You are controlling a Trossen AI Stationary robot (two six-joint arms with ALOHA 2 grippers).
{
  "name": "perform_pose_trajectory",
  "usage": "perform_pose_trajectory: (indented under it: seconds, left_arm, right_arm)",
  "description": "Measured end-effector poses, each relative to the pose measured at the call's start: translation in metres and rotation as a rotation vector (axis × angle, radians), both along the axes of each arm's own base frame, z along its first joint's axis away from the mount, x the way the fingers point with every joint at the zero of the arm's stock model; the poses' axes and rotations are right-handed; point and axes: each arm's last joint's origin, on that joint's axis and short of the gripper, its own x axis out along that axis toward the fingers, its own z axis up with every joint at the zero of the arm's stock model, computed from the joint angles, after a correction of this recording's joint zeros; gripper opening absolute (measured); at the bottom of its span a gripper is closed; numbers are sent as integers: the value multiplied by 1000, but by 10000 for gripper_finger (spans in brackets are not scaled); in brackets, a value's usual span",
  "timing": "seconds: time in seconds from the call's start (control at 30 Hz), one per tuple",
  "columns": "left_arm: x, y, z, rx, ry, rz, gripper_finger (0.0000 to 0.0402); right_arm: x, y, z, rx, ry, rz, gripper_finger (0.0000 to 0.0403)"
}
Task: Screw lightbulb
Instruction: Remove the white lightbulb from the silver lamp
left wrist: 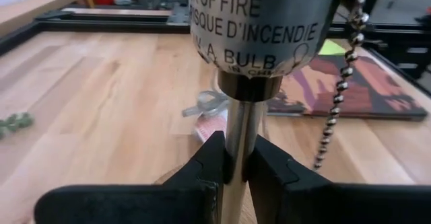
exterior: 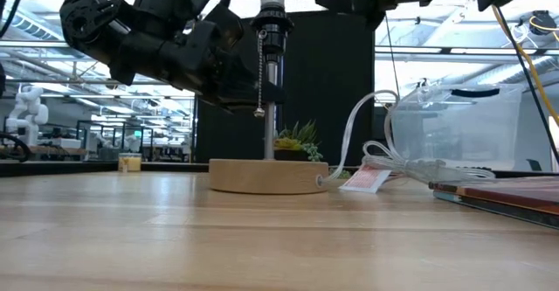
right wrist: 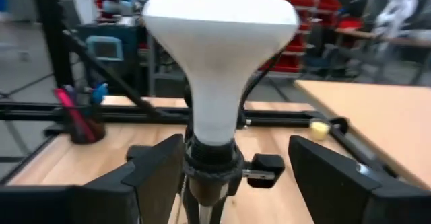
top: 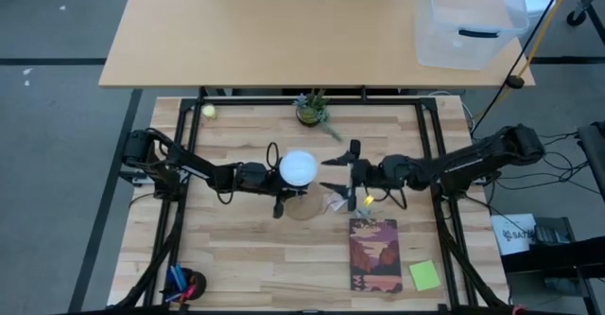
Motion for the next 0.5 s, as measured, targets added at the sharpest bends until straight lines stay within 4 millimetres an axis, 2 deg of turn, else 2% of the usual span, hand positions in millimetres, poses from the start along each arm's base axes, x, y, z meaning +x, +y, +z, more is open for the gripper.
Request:
perform_pose_trajectory:
  seconds: [0.2,0.33,0.5]
  left_arm:
    - [0,2,1,6,-8,72,46]
    - [0,3,1,6,-10,100,46]
    - [0,4,1,5,-12,127,46]
  right_arm:
    - [12,16,-9,-36,-83,-123,263]
    - [19,20,-17,-24,-125,-178,263]
    - [37,23,-18,-31,-131,-209,263]
